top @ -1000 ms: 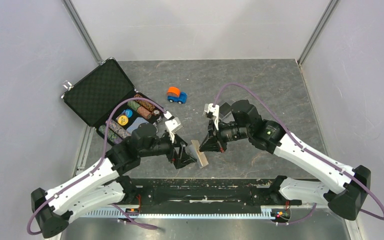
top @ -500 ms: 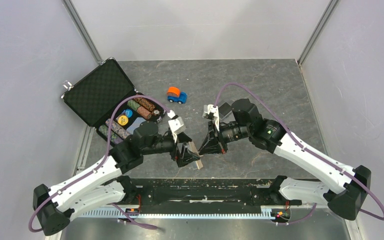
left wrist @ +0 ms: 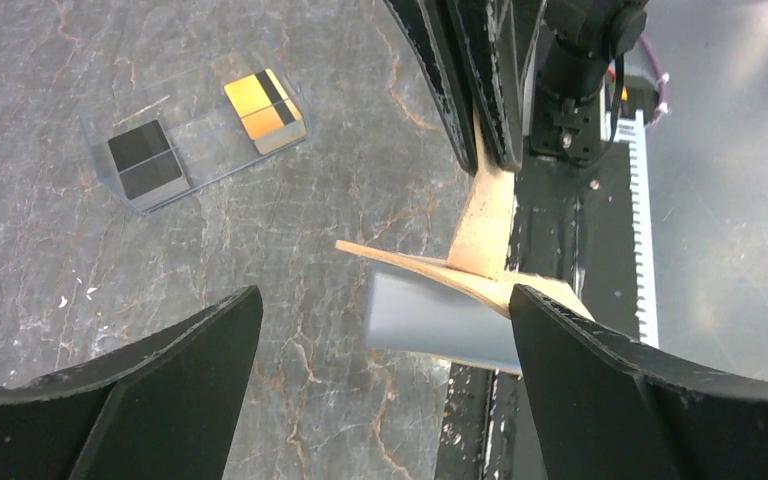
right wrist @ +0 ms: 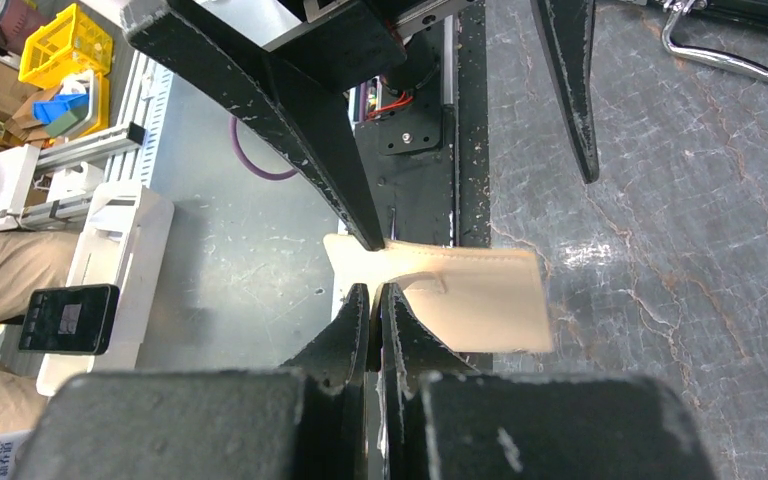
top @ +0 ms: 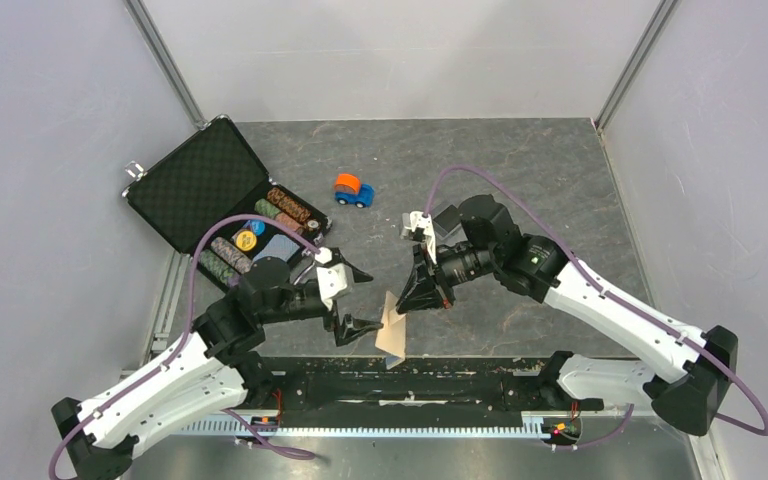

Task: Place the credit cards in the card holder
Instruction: Open the card holder, then turn over the card slot in the card holder.

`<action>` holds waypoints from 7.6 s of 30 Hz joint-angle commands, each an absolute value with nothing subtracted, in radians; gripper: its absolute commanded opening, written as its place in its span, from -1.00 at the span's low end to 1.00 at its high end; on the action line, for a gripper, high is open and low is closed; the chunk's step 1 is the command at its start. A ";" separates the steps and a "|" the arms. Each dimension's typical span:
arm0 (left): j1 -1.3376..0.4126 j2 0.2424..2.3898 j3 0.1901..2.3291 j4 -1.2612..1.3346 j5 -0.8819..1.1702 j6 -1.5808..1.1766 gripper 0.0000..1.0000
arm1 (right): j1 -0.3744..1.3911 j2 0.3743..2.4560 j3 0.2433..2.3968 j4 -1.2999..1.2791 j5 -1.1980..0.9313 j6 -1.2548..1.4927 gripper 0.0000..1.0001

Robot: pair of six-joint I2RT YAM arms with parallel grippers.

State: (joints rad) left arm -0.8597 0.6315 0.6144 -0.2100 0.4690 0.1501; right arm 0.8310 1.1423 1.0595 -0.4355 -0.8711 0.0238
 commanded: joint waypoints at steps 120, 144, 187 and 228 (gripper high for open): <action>-0.858 0.908 0.900 -0.824 -0.007 -0.701 0.97 | 0.697 1.025 0.801 -0.090 -0.667 0.397 -1.00; -0.859 0.861 0.814 -0.692 -0.156 -0.743 0.96 | 0.692 1.027 0.787 -0.090 -0.690 0.415 -1.00; -0.859 0.867 0.783 -0.618 -0.090 -0.713 0.91 | 0.684 1.015 0.770 -0.055 -0.717 0.478 -1.00; -0.832 0.818 0.547 0.097 0.296 -0.762 0.97 | 0.629 1.028 0.681 0.156 -0.938 0.668 -1.00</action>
